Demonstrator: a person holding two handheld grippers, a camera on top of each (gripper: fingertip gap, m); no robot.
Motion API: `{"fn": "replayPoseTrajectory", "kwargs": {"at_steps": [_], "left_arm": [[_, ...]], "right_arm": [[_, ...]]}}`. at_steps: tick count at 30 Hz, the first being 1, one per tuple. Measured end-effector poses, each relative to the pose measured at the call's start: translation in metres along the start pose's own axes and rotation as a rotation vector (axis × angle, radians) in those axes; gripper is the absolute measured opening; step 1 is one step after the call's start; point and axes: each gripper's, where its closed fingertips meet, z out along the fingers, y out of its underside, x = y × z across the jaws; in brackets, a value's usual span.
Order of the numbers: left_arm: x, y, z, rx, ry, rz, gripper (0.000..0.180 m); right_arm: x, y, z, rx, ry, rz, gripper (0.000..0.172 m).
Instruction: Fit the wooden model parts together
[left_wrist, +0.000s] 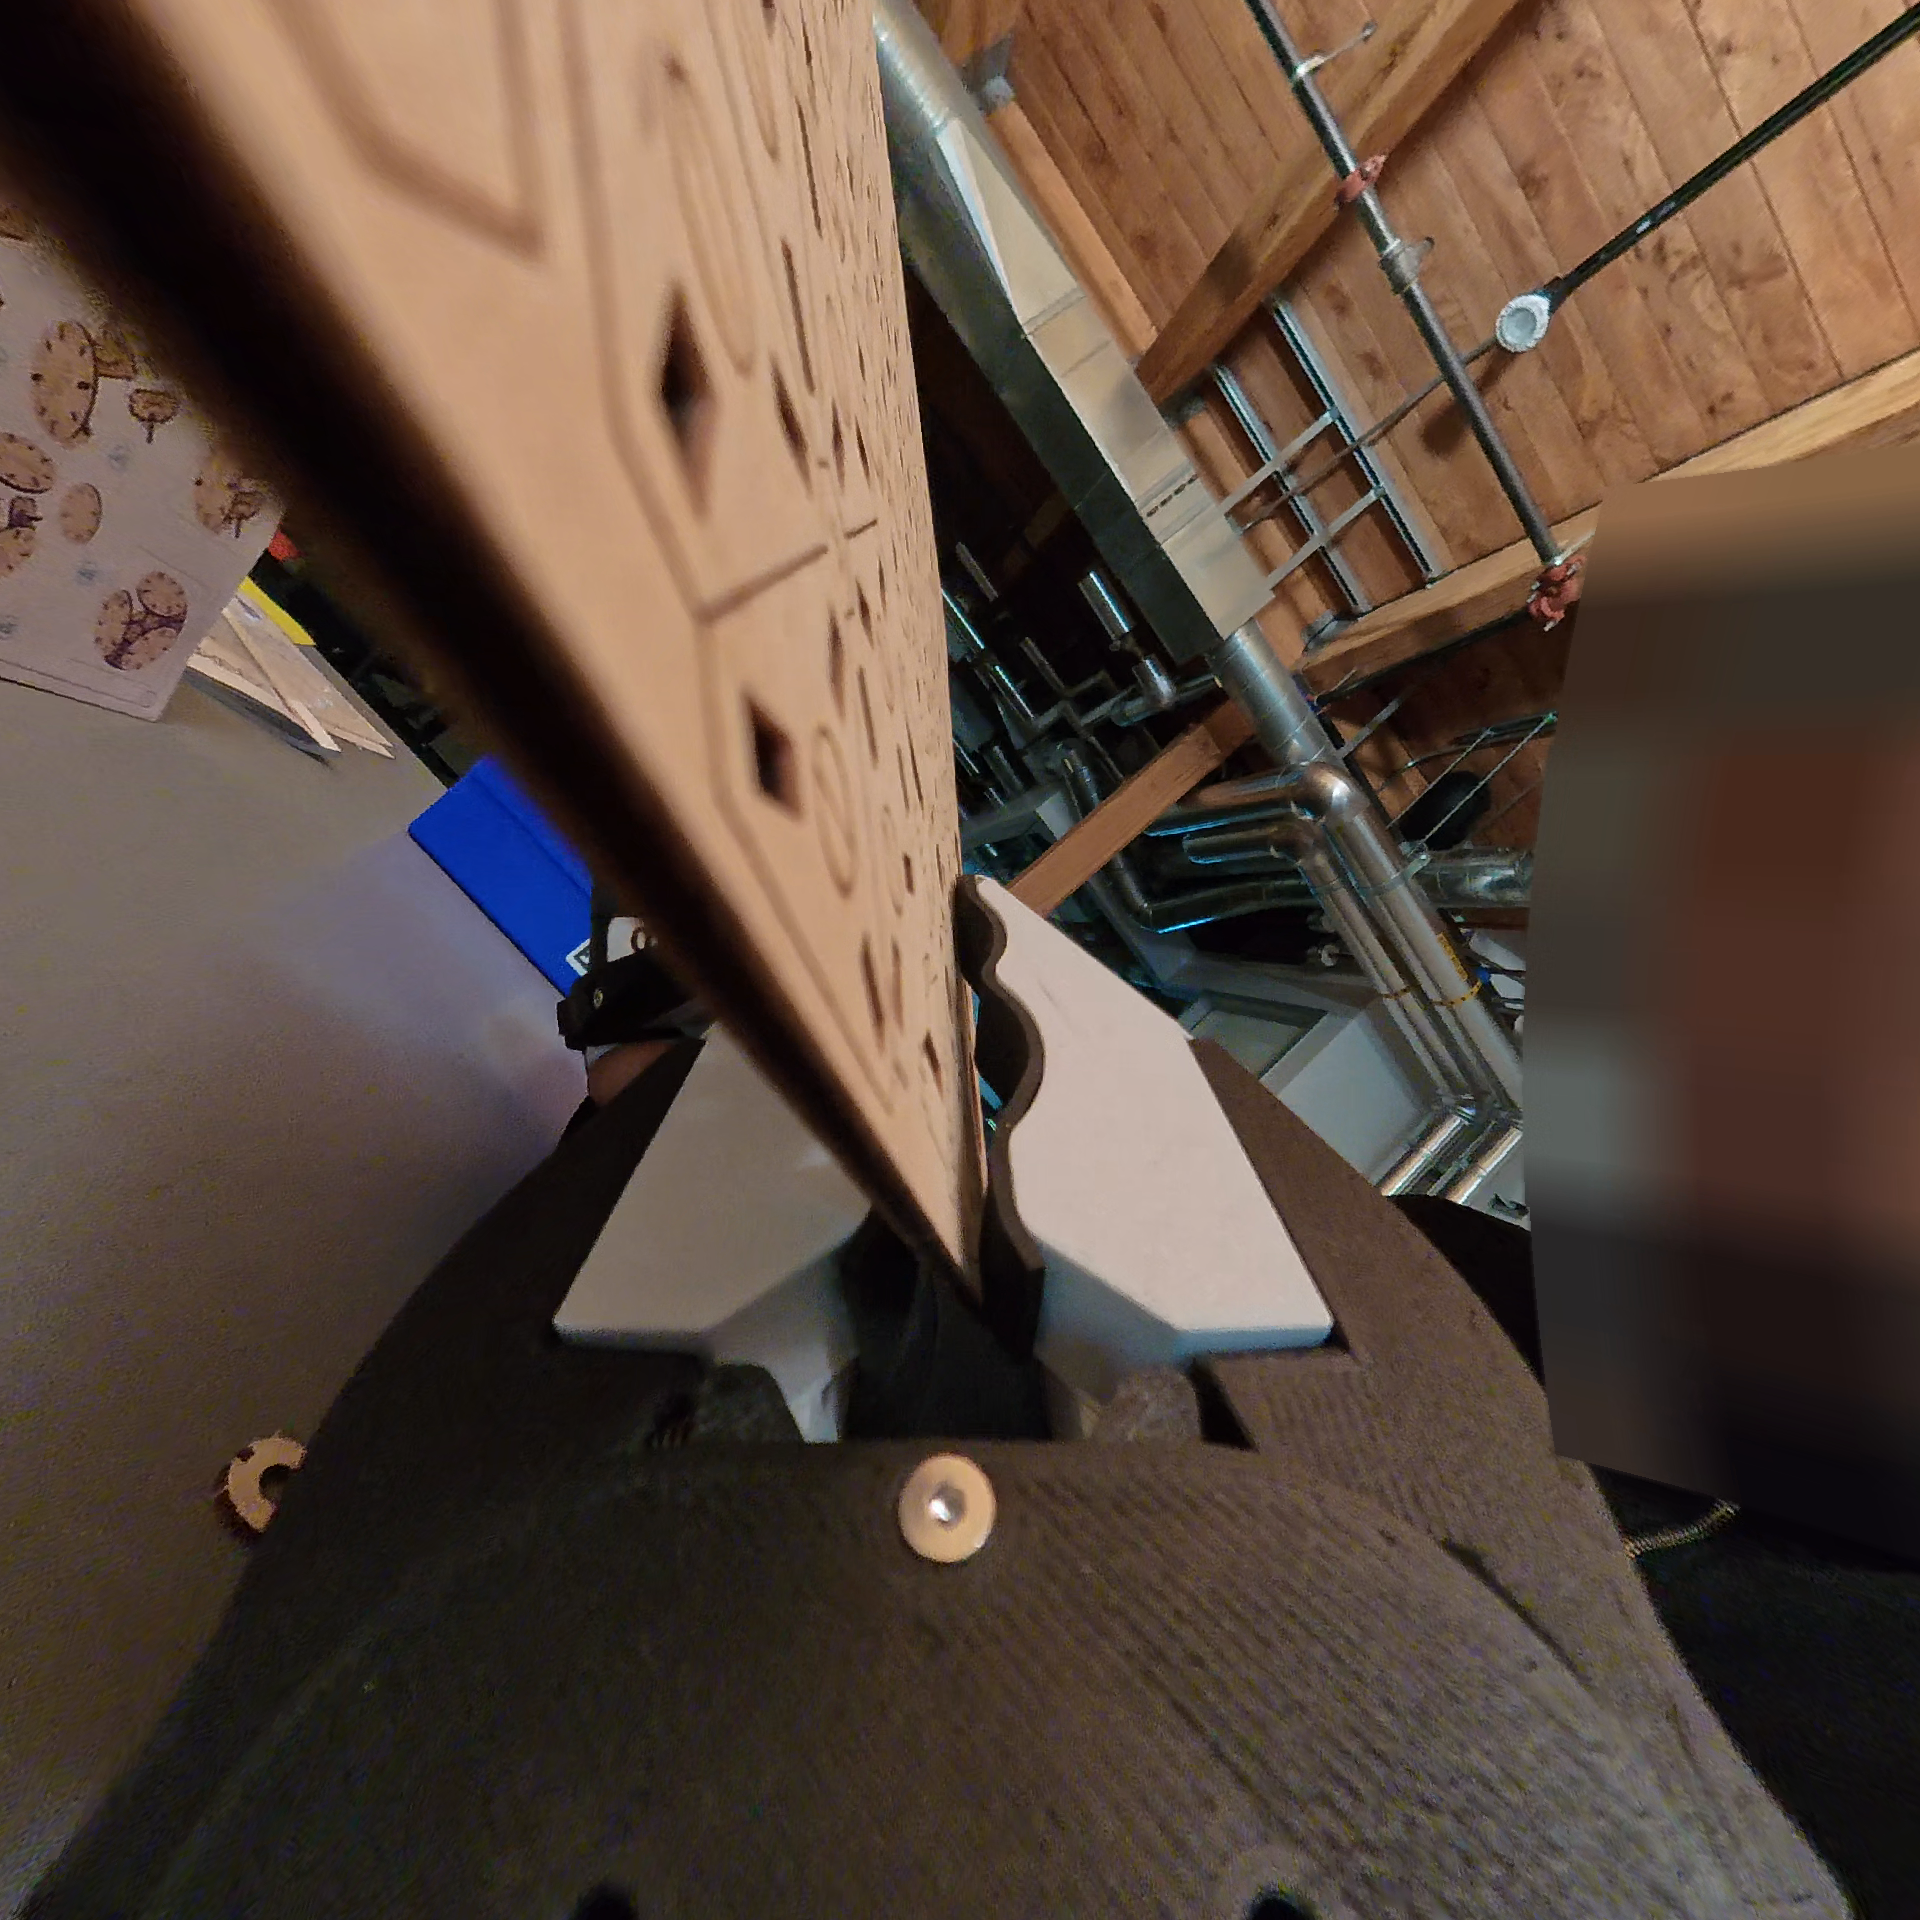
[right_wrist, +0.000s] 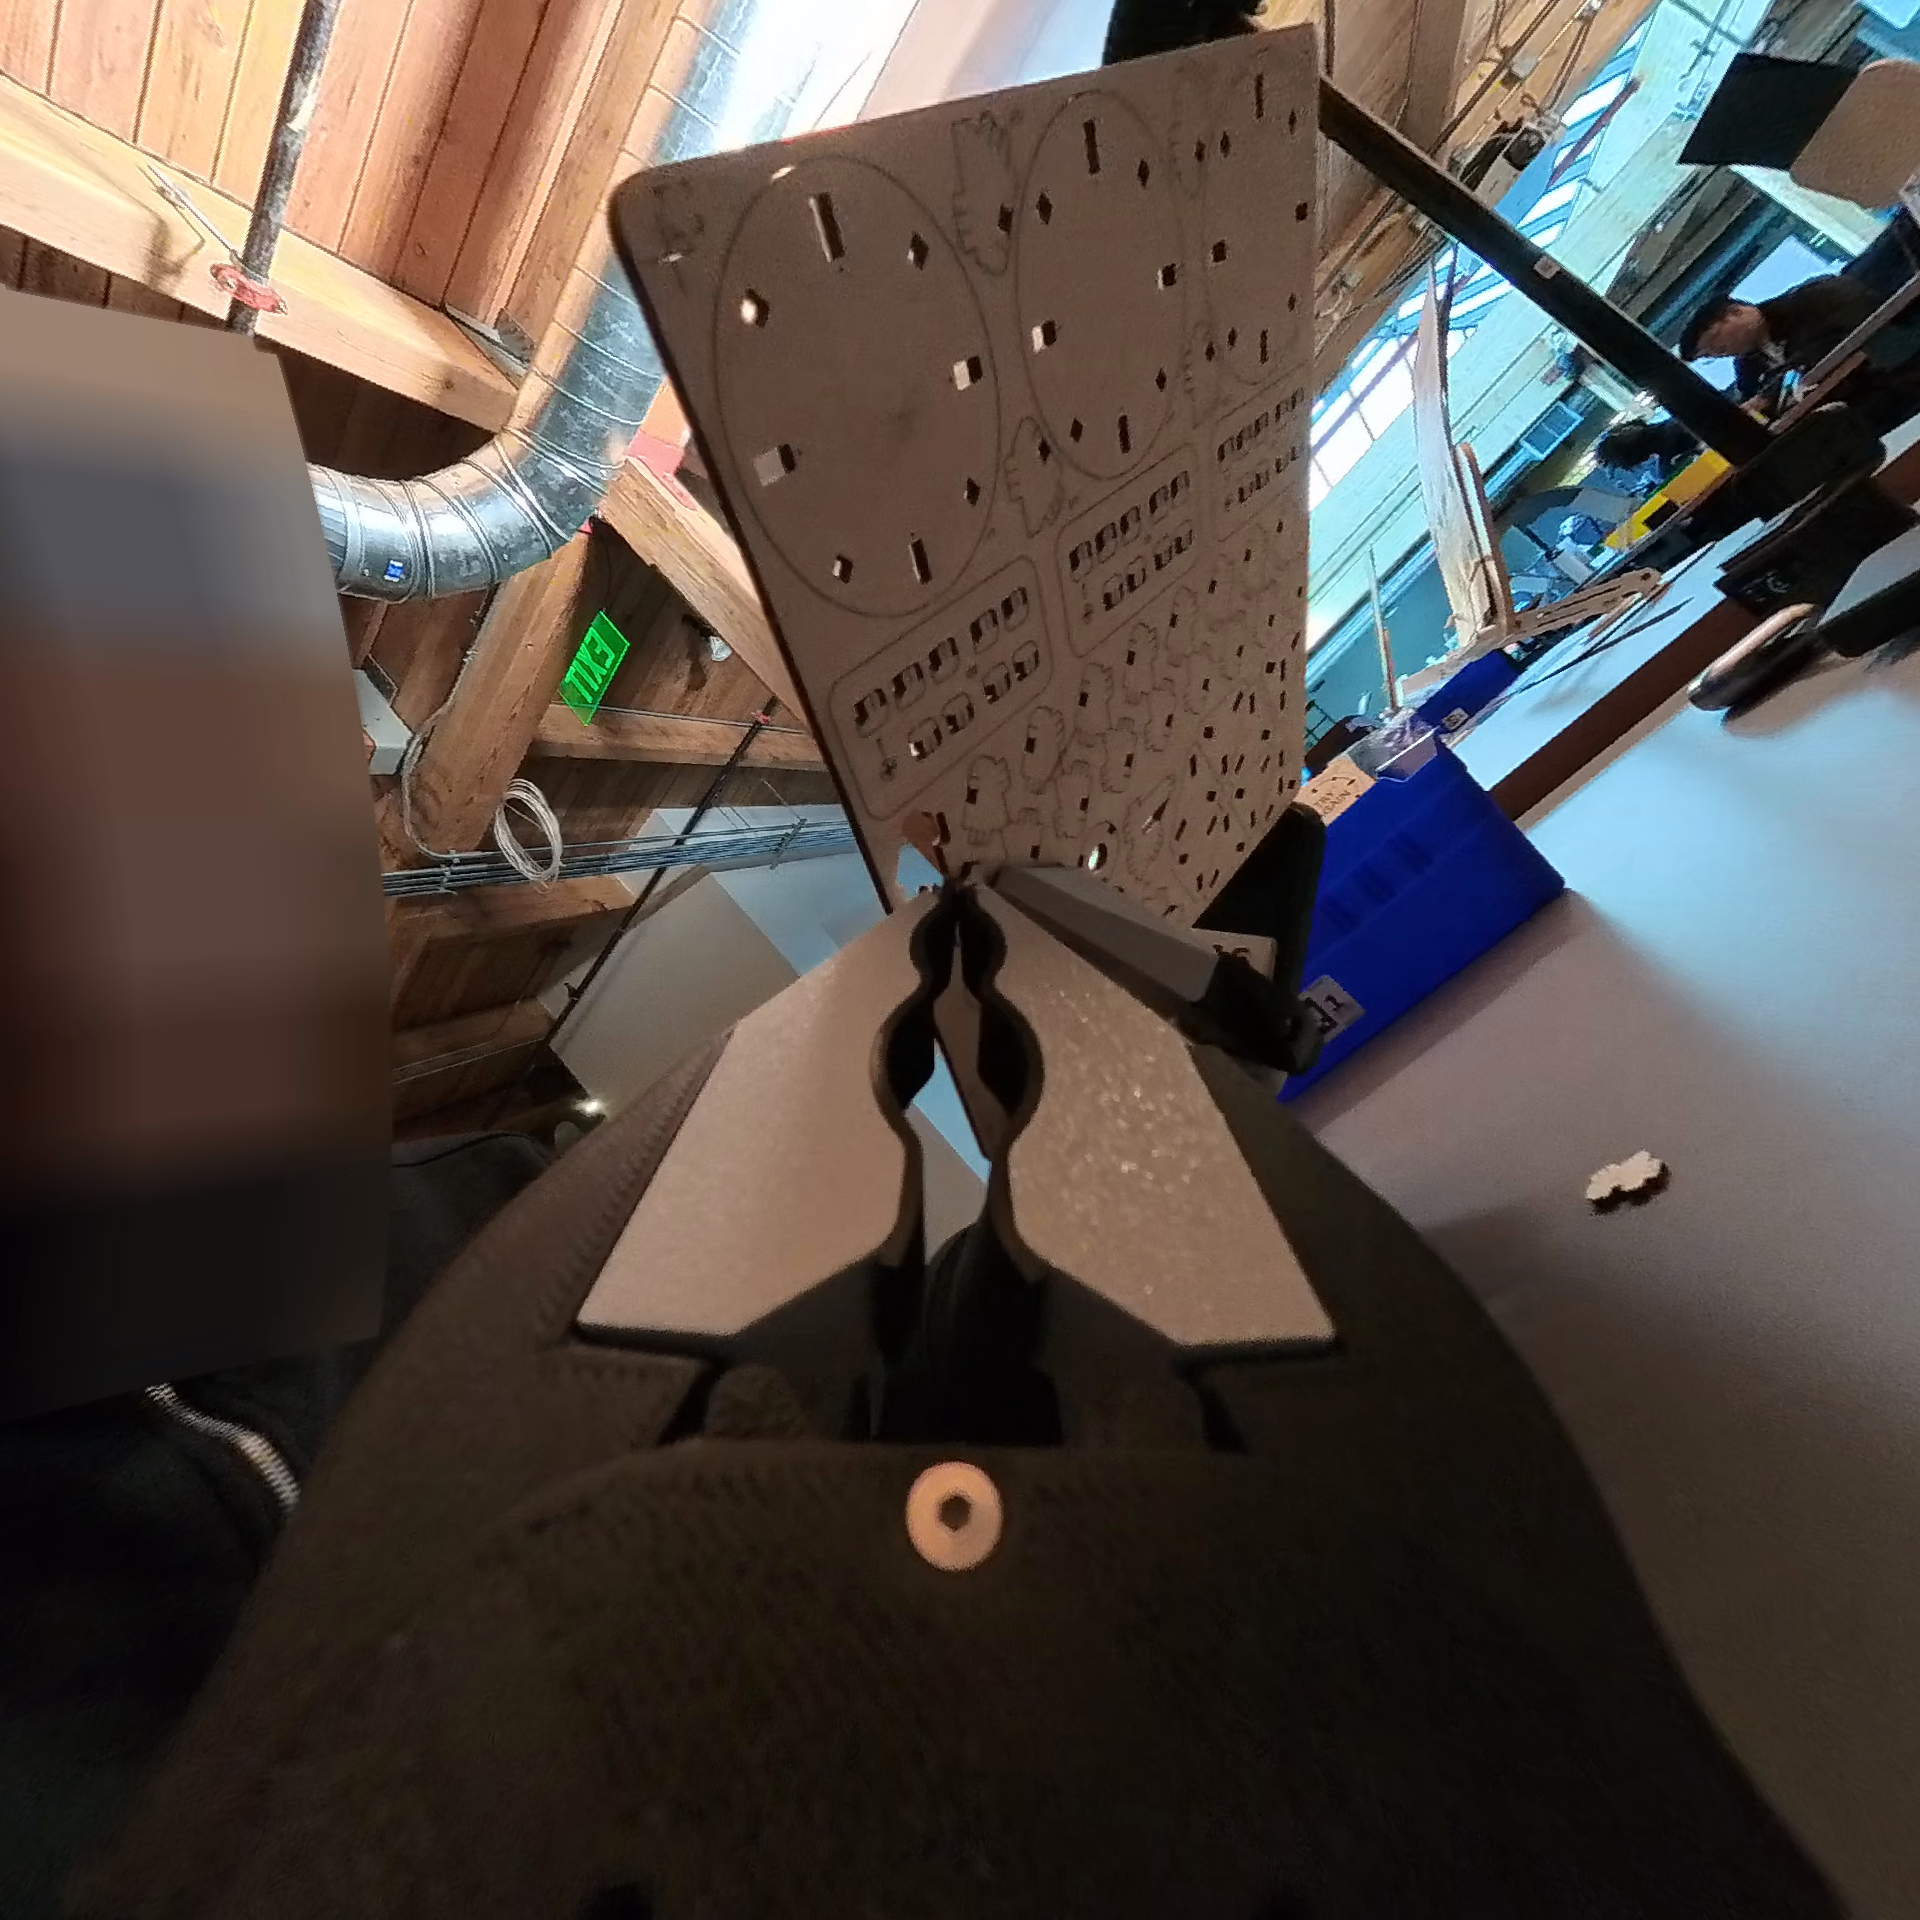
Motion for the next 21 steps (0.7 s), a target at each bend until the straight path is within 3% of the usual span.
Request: {"fn": "replayPoseTrajectory", "kwargs": {"at_steps": [8,11,16,18,21], "left_arm": [[0.001,0.001,0.000,0.003,0.021,-0.034,0.002],[0.003,-0.002,0.000,0.015,0.020,-0.006,0.002],[-0.010,-0.010,-0.006,0.020,-0.160,0.174,0.000],[-0.015,-0.009,-0.006,0.003,-0.226,0.244,0.000],[-0.025,-0.003,-0.005,-0.052,-0.322,0.321,0.000]], "right_arm": [[-0.001,0.001,0.000,-0.032,0.004,0.036,0.000],[0.011,0.002,-0.003,-0.051,0.087,0.010,0.000],[0.017,-0.020,-0.015,0.070,0.127,-0.004,0.013],[0.020,-0.013,-0.012,0.026,0.160,-0.043,0.019],[0.024,0.001,-0.006,-0.061,0.215,-0.099,0.014]]}}
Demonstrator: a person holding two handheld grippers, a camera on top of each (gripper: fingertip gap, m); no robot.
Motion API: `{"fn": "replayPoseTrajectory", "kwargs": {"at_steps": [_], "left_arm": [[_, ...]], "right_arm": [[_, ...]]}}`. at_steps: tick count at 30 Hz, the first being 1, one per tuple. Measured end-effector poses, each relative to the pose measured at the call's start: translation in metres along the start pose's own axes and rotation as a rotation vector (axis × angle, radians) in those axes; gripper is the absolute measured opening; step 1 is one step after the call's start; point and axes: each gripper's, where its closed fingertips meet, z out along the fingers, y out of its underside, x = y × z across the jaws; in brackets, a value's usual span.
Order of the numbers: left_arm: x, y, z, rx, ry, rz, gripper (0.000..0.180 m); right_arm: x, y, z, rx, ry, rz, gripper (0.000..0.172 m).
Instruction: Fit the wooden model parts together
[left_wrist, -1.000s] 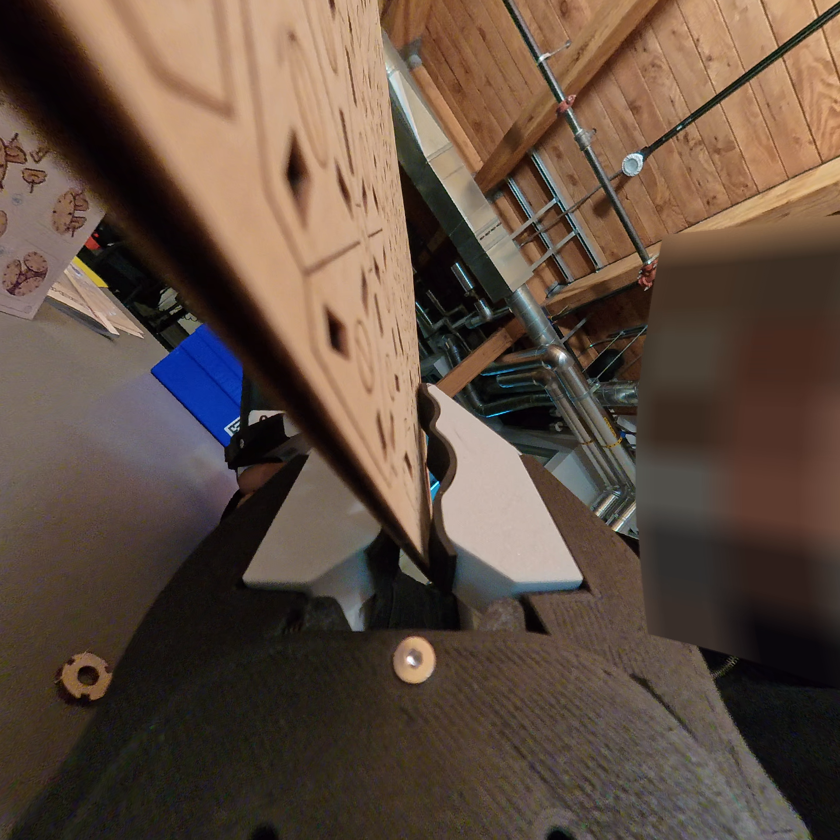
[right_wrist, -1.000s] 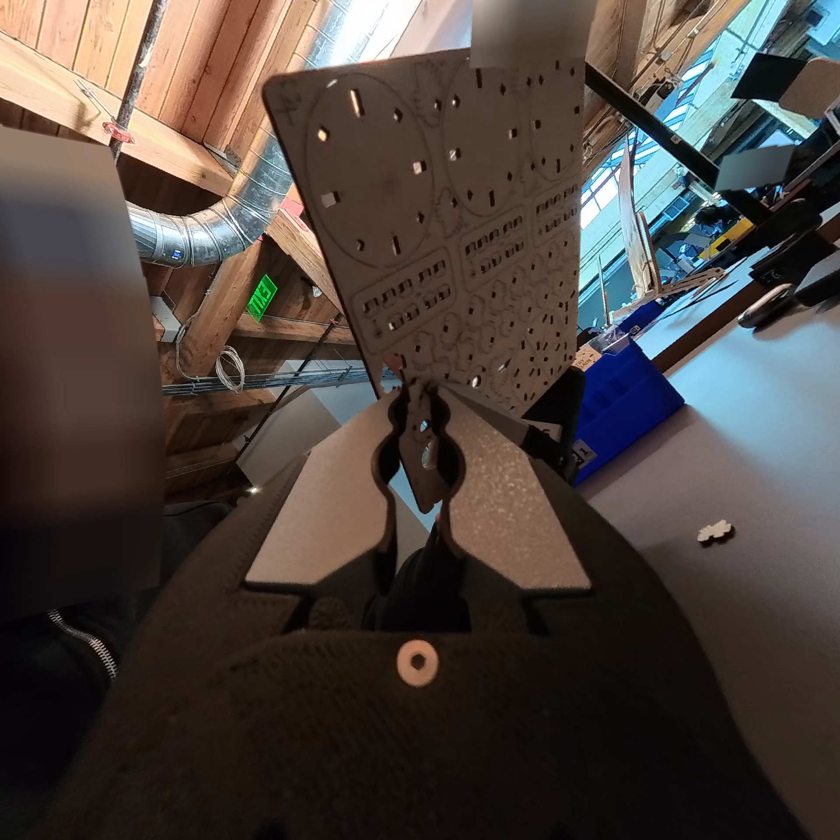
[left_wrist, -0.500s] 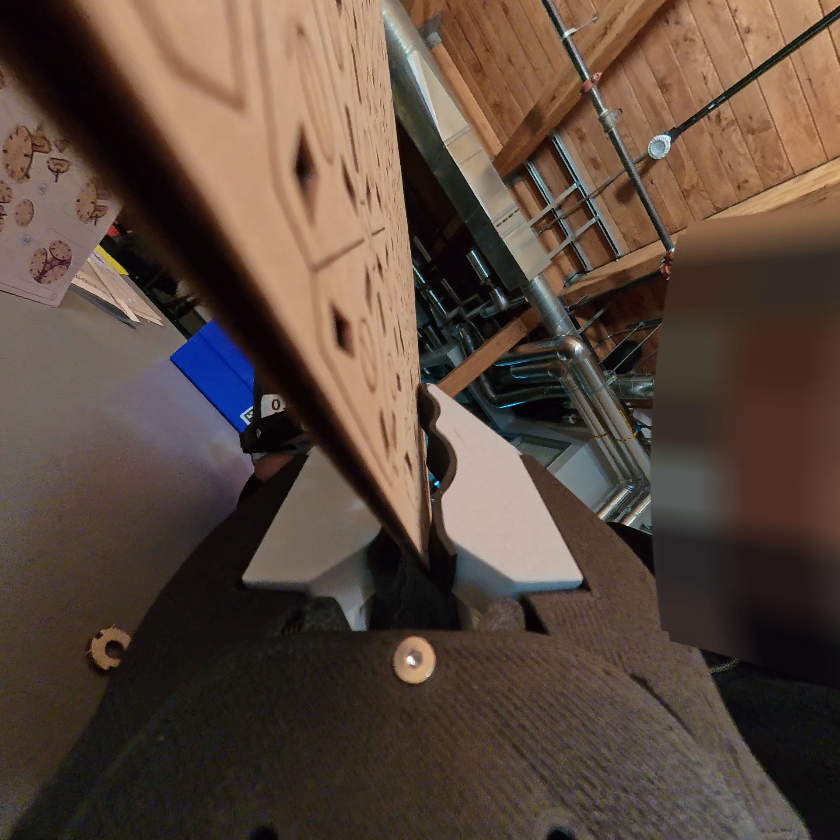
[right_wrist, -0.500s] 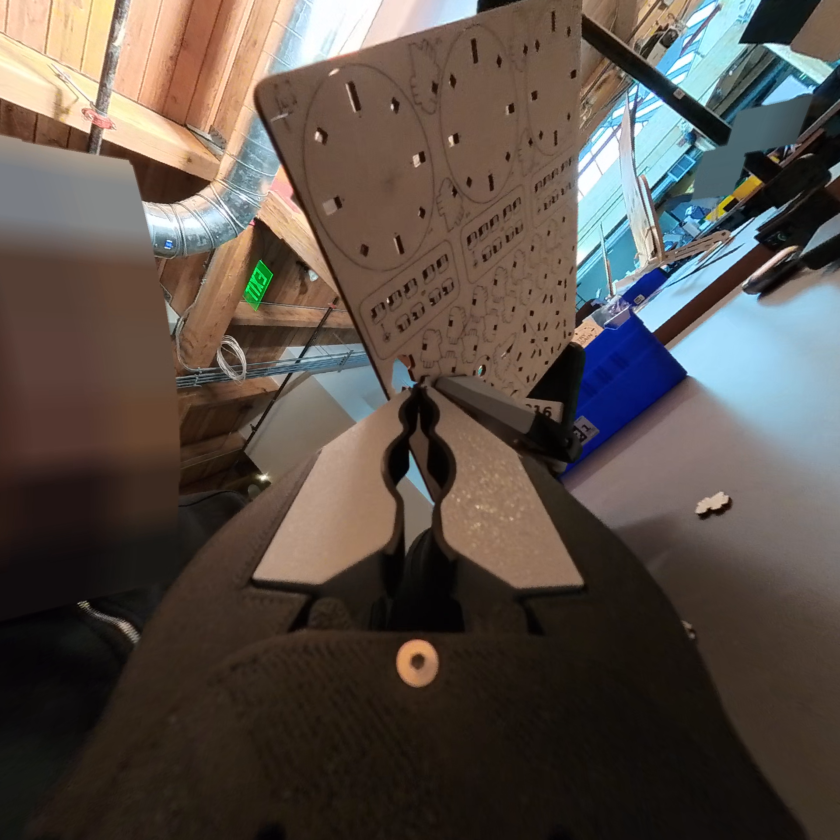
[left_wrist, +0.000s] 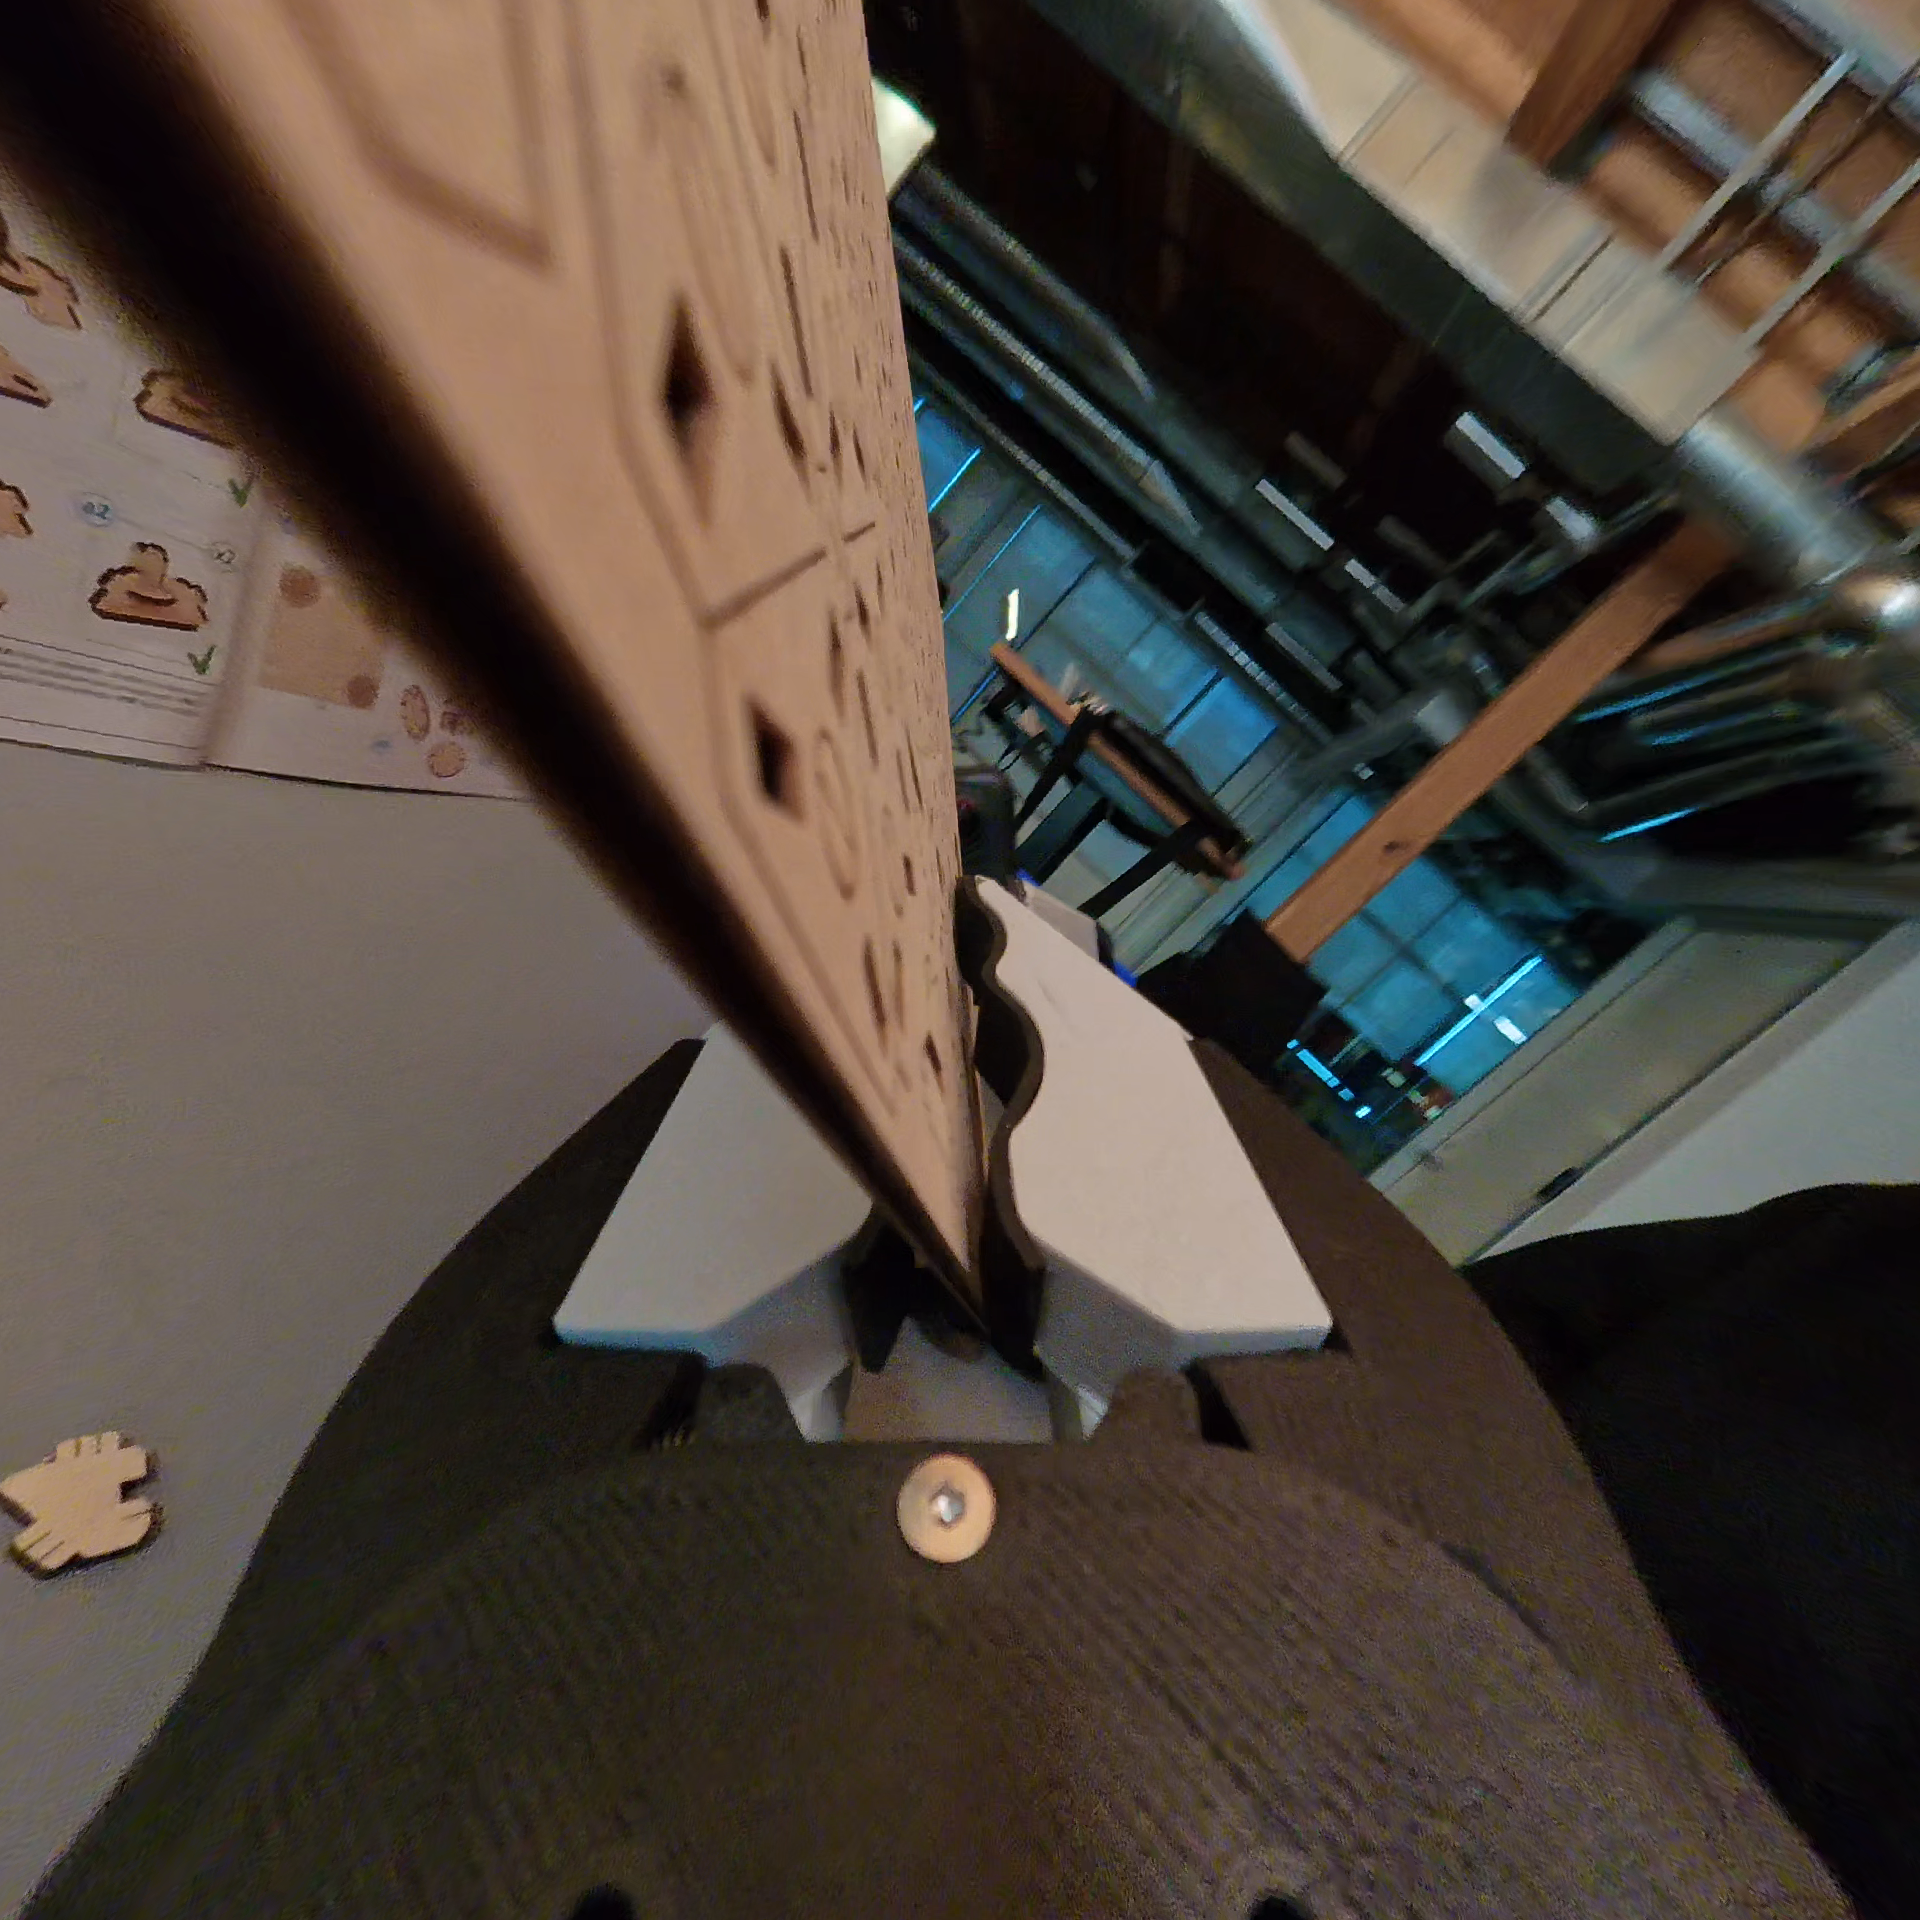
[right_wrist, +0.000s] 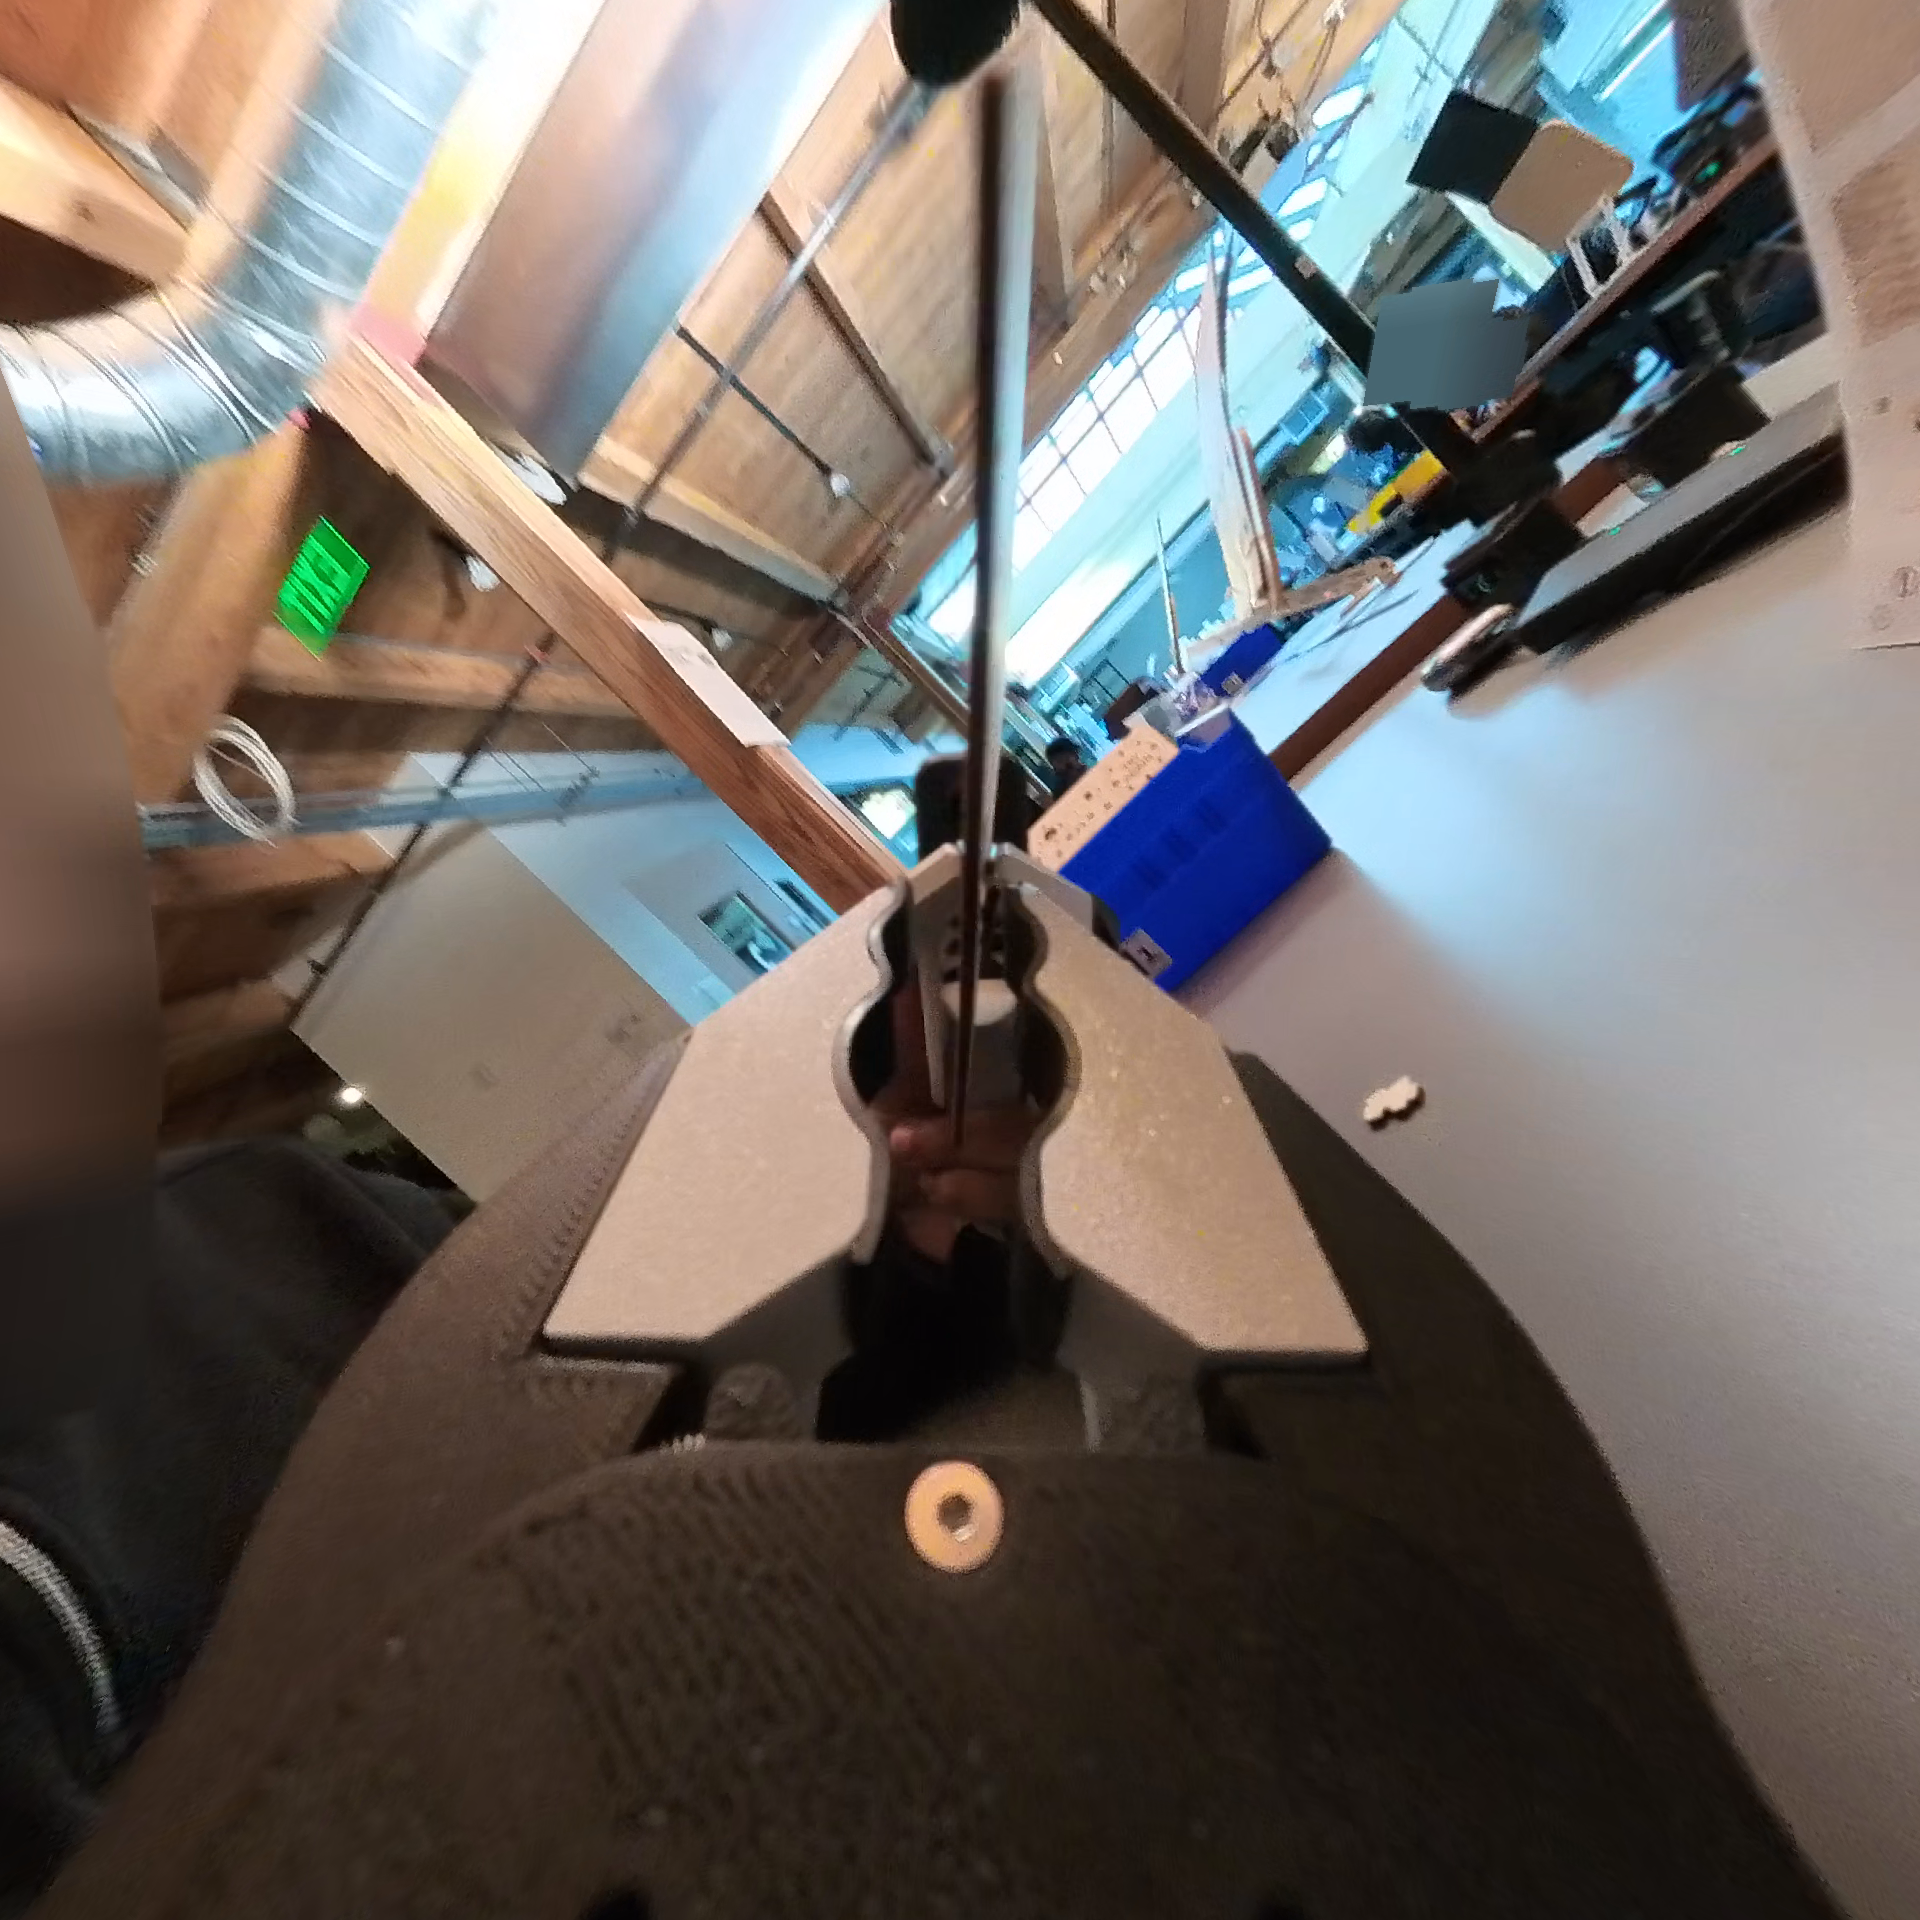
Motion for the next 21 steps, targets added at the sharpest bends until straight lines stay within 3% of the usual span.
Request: {"fn": "replayPoseTrajectory", "kwargs": {"at_steps": [7,10,21], "left_arm": [[0.0013,0.0083,0.0065,-0.037,-0.034,0.058,0.000],[0.0016,0.0067,0.0053,-0.020,0.006,-0.019,0.000],[-0.0013,0.0081,0.0046,-0.051,-0.054,0.083,0.000]], "right_arm": [[0.0044,0.0056,-0.0019,-0.053,0.040,-0.016,0.000],[0.0028,0.0059,-0.0007,-0.071,0.037,-0.025,0.000],[0.0090,0.0102,-0.0036,-0.153,0.111,-0.090,0.003]]}}
